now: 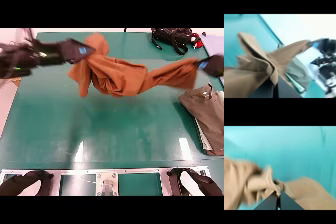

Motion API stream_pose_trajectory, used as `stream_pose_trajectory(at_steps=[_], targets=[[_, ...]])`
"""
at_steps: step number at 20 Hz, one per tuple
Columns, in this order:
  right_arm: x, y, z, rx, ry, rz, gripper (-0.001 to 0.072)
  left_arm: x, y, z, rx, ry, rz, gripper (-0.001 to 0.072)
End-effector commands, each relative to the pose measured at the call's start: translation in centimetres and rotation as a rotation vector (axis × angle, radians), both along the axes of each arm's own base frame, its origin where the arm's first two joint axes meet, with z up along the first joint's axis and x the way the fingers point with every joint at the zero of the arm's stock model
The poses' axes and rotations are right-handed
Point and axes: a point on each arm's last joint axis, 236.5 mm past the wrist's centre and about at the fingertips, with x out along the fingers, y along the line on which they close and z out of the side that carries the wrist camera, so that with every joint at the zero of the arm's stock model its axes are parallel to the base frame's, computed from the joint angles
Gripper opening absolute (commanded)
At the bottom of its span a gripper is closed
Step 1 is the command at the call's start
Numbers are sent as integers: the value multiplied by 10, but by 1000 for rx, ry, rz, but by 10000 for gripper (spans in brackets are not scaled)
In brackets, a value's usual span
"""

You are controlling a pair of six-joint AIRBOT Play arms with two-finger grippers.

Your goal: Fold the shirts.

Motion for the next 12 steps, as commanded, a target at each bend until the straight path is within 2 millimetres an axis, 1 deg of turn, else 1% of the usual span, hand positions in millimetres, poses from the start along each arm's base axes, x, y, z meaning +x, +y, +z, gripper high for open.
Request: stream_pose_trajectory(at_steps=[1, 2, 3, 4, 5, 6, 7, 9, 10, 11, 12], targets=[[-43, 12, 82, -33, -201, -27, 15, -33, 28, 33, 167, -157, 85, 25], [-52, 9, 78, -44, -180, -50, 15, -34, 37, 12, 256, -109, 102, 25], [-59, 7, 64, -47, -129, -69, 15, -32, 49, -13, 344, -35, 129, 25], [-65, 6, 47, -45, -69, -75, 15, -30, 66, -41, 430, 48, 172, 25], [-69, 7, 26, -36, -10, -71, 14, -26, 78, -64, 484, 109, 210, 25], [-70, 7, 2, -21, 50, -67, 14, -23, 85, -84, 520, 146, 227, 25], [-70, 7, -27, 0, 119, -66, 14, -21, 87, -99, 530, 167, 228, 26], [-66, 5, -88, 49, 249, -82, 14, -13, 87, -132, 533, 222, 235, 26], [-61, 1, -117, 75, 291, -109, 15, -6, 85, -151, 534, 248, 227, 28], [-54, -4, -145, 99, 328, -143, 14, 1, 80, -171, 527, 285, 212, 99], [-49, -10, -176, 122, 368, -181, 14, 12, 74, -195, 507, 340, 196, 315]])
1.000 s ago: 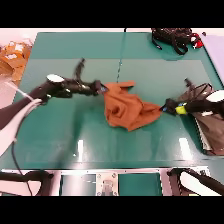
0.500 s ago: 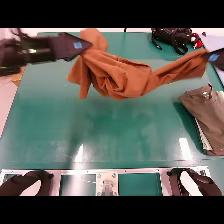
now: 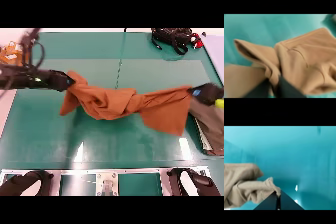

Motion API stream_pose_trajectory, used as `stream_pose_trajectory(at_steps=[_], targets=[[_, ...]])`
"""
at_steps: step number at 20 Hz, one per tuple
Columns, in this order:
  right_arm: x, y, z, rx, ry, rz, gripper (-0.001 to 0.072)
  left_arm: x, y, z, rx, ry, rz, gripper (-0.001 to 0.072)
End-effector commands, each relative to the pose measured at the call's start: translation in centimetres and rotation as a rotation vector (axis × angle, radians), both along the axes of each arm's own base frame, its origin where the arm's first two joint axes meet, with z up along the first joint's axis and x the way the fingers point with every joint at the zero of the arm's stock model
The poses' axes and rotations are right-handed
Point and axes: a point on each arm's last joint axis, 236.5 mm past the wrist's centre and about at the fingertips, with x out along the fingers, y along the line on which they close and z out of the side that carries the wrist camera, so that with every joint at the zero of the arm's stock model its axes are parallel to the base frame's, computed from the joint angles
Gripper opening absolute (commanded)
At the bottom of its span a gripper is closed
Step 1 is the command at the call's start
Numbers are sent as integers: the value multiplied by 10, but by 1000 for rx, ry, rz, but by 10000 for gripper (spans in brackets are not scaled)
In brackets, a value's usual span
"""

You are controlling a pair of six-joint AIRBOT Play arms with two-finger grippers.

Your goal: Fold the shirts.

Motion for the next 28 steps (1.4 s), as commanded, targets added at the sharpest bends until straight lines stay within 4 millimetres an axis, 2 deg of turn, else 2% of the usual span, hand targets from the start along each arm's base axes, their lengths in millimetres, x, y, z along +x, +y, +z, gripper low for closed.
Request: stream_pose_trajectory(at_steps=[1, 3, 4, 5, 6, 8, 12, 15, 17, 22, 24, 25, 26, 27, 28], targets=[[9, -15, -103, 66, 158, -114, 14, 28, -6, -74, -13, 131, 24, 357], [14, -21, -149, 85, 258, -143, 15, 51, -12, -118, -41, 215, 57, 361], [16, -22, -165, 81, 298, -129, 15, 55, -13, -136, -29, 260, 51, 394], [18, -24, -179, 80, 337, -117, 14, 56, -12, -147, -15, 296, 41, 597], [20, -25, -190, 78, 364, -106, 14, 56, -6, -154, 8, 328, 43, 720], [23, -28, -207, 81, 410, -95, 14, 53, 19, -162, 87, 362, 59, 720], [30, -34, -218, 67, 415, -99, 15, 46, 96, -179, 200, 476, 210, 720], [34, -37, -218, 60, 402, -109, 15, 59, 127, -187, 181, 454, 308, 715], [34, -38, -218, 57, 398, -112, 15, 65, 127, -202, 153, 463, 347, 715], [34, -39, -221, 50, 405, -111, 15, 73, 85, -250, 9, 566, 325, 715], [34, -41, -221, 44, 402, -112, 15, 78, 77, -259, -32, 577, 346, 712], [35, -41, -221, 42, 398, -116, 15, 82, 76, -259, -42, 568, 354, 612], [36, -42, -220, 40, 393, -119, 15, 85, 74, -256, -49, 550, 340, 451], [38, -43, -220, 37, 388, -123, 15, 88, 72, -252, -54, 532, 319, 218], [38, -44, -220, 36, 386, -125, 15, 89, 71, -247, -45, 518, 288, 27]])
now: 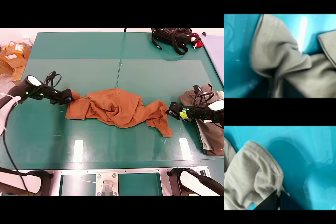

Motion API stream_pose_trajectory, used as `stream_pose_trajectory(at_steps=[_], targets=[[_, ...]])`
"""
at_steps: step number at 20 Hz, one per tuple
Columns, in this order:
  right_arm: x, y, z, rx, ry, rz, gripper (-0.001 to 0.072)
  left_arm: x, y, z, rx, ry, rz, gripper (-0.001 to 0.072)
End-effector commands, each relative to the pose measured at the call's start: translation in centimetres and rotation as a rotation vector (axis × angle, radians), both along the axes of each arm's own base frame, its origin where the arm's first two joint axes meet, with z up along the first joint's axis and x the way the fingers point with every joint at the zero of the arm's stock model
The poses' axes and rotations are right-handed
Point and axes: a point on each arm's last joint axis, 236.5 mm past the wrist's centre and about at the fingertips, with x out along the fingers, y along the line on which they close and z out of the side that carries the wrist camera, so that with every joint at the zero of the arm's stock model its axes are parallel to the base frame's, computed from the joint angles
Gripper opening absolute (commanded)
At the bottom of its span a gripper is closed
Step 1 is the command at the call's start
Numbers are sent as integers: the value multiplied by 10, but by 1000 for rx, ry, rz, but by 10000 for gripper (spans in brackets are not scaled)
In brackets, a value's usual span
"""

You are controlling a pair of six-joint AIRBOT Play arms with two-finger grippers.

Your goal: Fold the shirts.

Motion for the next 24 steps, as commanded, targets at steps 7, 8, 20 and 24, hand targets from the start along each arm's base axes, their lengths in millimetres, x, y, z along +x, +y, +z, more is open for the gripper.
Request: stream_pose_trajectory(at_steps=[7, 8, 20, 24], targets=[[-15, -18, -12, -83, 72, -4, 15, 39, 18, 83, 139, -166, -161, 24], [-18, -23, -14, -101, 93, -23, 15, 47, 25, 105, 180, -222, -158, 24], [-54, -24, -17, -81, 256, -26, 15, 4, 25, 144, 214, -206, -269, 25], [-22, -36, 15, -114, 156, -34, 71, -27, 24, 100, 189, -74, -285, 25]])
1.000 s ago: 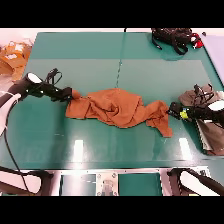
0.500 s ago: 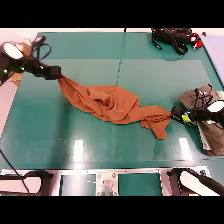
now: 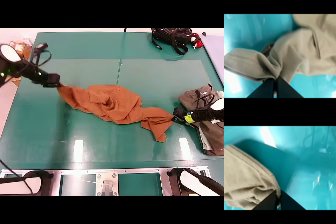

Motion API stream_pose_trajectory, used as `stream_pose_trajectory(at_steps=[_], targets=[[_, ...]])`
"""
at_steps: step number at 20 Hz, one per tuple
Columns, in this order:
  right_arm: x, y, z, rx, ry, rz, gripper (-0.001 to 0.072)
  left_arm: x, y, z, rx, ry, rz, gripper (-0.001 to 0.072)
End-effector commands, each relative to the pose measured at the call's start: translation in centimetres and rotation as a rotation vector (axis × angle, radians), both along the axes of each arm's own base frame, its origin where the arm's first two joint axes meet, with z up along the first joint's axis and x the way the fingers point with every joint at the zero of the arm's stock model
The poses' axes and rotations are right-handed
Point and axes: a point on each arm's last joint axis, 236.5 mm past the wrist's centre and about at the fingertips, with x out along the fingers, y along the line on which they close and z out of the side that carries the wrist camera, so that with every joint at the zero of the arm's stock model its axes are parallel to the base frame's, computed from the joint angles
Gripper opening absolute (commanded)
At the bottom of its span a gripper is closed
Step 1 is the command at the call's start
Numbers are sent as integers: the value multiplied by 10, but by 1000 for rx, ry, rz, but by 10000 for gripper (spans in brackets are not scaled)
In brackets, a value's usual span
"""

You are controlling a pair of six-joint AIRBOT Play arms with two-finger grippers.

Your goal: Fold the shirts.

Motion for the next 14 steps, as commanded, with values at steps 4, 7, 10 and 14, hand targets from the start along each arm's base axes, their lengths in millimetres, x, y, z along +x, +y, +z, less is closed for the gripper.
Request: stream_pose_trajectory(at_steps=[4, 7, 10, 14], targets=[[20, -7, 24, -20, -60, 4, 75, -62, -4, -58, -11, 239, -29, 674], [20, -8, 24, -23, -59, 5, 73, -64, 12, -60, 14, 254, -4, 675], [21, -8, 24, -24, -61, 4, 74, -36, 50, -59, -1, 174, 180, 674], [23, -9, 25, -27, -70, 1, 71, -8, 72, -52, -39, 74, 293, 674]])
